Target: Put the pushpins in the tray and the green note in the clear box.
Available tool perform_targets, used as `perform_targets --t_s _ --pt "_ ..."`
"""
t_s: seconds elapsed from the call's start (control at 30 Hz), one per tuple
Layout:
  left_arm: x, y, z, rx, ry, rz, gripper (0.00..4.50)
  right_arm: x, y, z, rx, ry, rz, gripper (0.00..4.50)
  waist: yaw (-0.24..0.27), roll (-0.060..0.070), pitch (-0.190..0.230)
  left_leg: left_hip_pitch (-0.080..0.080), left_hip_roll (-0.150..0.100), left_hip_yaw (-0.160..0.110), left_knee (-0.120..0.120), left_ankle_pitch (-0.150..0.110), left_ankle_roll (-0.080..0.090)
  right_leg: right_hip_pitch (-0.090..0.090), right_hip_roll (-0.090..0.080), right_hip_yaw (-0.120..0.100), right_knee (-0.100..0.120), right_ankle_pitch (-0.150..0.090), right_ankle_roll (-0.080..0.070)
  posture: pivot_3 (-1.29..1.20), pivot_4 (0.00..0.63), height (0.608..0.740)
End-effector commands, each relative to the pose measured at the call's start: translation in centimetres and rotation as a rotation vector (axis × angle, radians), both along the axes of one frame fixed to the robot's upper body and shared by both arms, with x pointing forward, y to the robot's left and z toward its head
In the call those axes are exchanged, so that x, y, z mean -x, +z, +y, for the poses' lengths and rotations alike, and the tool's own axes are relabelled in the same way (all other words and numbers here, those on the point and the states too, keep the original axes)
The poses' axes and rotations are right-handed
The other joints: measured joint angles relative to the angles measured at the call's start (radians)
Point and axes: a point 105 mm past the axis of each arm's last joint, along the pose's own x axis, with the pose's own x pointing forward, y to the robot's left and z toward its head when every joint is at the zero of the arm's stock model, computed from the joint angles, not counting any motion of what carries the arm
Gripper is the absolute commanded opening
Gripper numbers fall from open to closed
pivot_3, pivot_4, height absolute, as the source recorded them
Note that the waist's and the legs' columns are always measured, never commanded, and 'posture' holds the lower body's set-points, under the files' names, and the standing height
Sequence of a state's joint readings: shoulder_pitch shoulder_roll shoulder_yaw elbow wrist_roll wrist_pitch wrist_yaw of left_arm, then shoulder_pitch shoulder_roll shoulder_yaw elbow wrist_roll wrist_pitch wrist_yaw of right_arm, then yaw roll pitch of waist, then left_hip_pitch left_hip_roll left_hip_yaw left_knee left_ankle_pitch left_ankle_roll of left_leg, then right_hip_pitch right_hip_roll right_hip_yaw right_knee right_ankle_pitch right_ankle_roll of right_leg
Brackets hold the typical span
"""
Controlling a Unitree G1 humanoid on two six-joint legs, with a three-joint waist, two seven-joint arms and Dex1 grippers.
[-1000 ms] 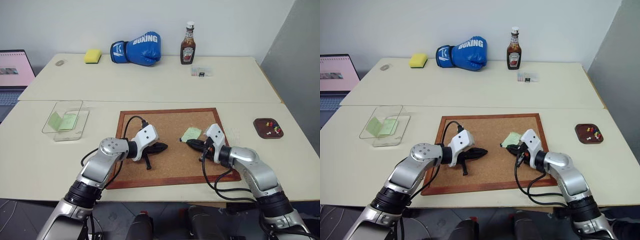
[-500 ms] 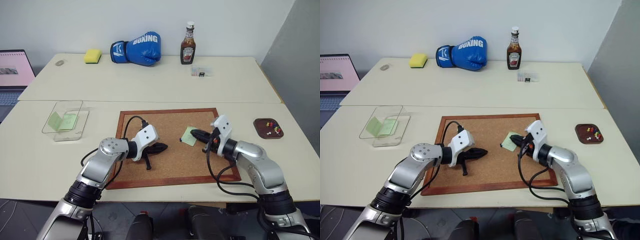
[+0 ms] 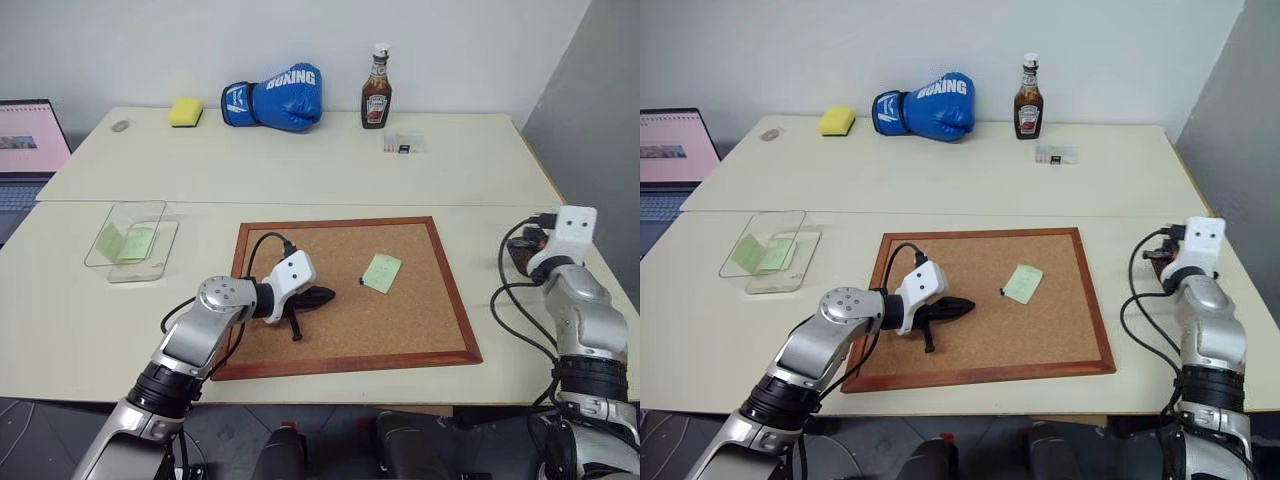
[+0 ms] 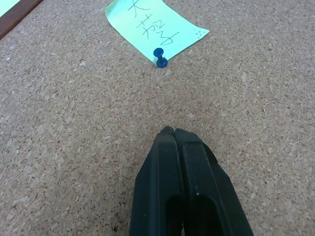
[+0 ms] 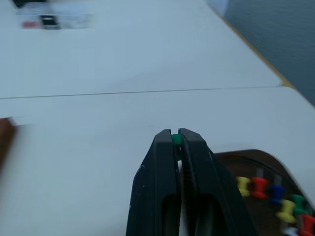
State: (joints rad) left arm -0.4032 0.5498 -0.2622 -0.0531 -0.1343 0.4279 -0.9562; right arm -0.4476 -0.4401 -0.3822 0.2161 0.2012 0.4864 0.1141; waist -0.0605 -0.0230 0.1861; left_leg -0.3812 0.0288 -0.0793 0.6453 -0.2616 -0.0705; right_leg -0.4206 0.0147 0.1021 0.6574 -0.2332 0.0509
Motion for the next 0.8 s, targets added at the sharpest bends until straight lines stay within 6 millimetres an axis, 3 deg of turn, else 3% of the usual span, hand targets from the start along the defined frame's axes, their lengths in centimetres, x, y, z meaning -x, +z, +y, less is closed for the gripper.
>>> perform_targets --t_s 0.03,0.37,0.5,0.8 --pt "0.5 -0.4 -0.4 -0.014 -0.041 0.021 0.0 -0.3 1.4 -1.1 -0.017 -0.025 -0.047 0.04 -0.001 0.0 0.0 0.0 0.0 0.0 0.0 0.0 0.0 0.0 0.0 0.0 0.0 0.0 0.0 0.0 0.15 0.74" --pt "0.7 -0.4 -0.3 -0.016 -0.041 0.019 0.0 -0.1 -2.3 -0.5 -0.137 -0.008 0.085 0.04 -0.003 0.001 0.0 0.0 0.0 0.0 0.0 0.0 0.0 0.0 0.0 0.0 0.0 0.0 0.0 0.0 0.15 0.74" --pt "0.7 -0.4 -0.2 -0.016 -0.037 0.017 0.0 0.0 -2.8 -1.0 -0.135 -0.036 0.108 0.8 -0.004 0.001 0.0 0.0 0.0 0.0 0.0 0.0 0.0 0.001 0.0 0.0 0.0 0.0 0.0 0.0 0.15 0.74" --pt "0.8 -0.4 -0.3 -0.015 -0.039 0.017 0.0 -0.3 -0.8 -1.2 -0.035 -0.034 0.029 2.73 -0.007 0.001 -0.001 0.0 0.0 0.0 0.0 0.0 0.0 0.0 0.0 0.0 0.0 0.0 0.0 0.0 0.15 0.74"
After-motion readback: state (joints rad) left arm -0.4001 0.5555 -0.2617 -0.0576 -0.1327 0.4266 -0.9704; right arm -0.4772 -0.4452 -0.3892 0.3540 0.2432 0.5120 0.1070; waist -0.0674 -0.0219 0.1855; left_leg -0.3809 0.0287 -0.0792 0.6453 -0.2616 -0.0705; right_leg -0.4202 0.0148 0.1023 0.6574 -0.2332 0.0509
